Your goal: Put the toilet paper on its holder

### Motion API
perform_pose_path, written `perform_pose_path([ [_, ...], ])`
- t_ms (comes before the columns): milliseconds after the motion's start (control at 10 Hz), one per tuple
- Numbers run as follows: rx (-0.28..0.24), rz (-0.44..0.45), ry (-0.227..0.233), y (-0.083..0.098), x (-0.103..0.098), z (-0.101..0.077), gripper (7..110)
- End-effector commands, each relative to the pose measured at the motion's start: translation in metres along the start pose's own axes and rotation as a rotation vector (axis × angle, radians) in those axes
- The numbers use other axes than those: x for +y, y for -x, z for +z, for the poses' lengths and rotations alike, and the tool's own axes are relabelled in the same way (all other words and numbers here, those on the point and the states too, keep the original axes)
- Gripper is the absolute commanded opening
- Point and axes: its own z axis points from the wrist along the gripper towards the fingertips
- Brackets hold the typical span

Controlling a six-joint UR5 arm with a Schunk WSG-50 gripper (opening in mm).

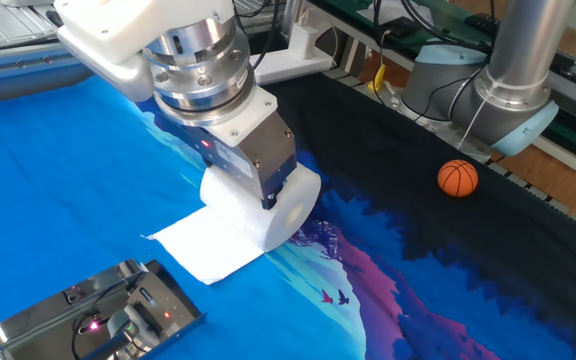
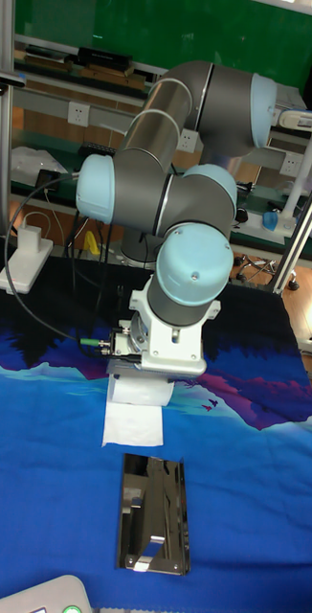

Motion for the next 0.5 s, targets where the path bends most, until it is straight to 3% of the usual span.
perform_pose_path([
  [0, 0.000, -0.005, 0.025, 0.0000, 0.0044, -0.0012, 88],
  [100, 0.001, -0.007, 0.029, -0.0003, 0.0052, -0.0016, 110],
  [400, 0.005, -0.009, 0.017, 0.0013, 0.0029, 0.0005, 110],
])
